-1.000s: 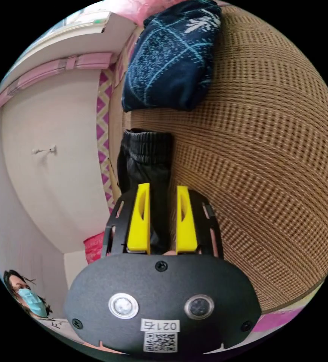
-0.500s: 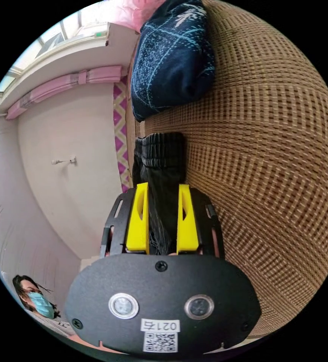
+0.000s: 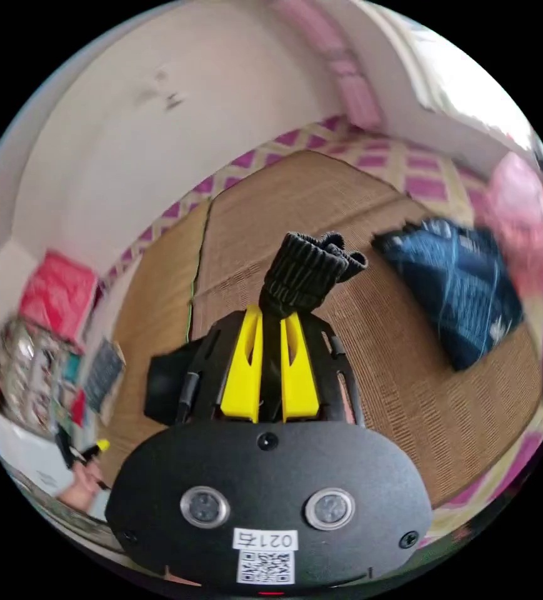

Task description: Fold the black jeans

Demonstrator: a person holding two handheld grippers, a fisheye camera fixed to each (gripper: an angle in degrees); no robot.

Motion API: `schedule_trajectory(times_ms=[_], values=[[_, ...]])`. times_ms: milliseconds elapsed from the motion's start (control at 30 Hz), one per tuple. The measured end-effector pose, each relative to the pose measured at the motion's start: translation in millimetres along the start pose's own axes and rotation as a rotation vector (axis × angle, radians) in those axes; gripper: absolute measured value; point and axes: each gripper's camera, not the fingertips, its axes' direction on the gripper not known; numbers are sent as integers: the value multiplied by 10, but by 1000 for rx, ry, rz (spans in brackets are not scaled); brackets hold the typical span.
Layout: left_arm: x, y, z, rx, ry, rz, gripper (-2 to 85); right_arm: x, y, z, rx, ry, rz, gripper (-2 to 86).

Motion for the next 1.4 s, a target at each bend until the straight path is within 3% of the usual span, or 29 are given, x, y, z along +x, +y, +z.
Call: schedule_trajectory(times_ms=[167,300,433,633,700,767,833,867,933,1067,1167,1400], values=[[-168,116,-112,-7,34,-3,-7,-2325,341,211,-54,125,-642,49],[-311,241,-293,-9,42,-17,-7,-3305,950,833,-167,128,-907,51],[-517,323,-474,-7,39,-57,-6,-3682,1562,1846,-440,227,-1038,55],[-694,204,-489,-15,28,-45,-1,-3738,1349,1612,-299,230,-940,64],[-749,67,-350,-24,66,-44,7,-3707,1394,1893,-450,229,-966,79],[-756,-142,-196,-20,123,-20,32,-3643,1327,1938,-483,189,-969,106],[-733,-477,-23,9,172,8,56,-3537,1109,1825,-596,-35,-903,134],[-726,-568,17,18,182,16,59,-3371,921,1696,-637,-210,-806,134],[-746,-916,172,58,175,19,70,-2990,609,1465,-581,-337,-632,126],[-989,-1353,552,36,93,-71,97,-1773,-33,1304,-449,-188,-326,116],[-1287,-1598,963,-46,107,-160,131,-901,-251,1591,-516,-134,-168,134],[-1448,-2000,1631,-262,138,-211,146,235,-276,2329,-681,-493,96,146]])
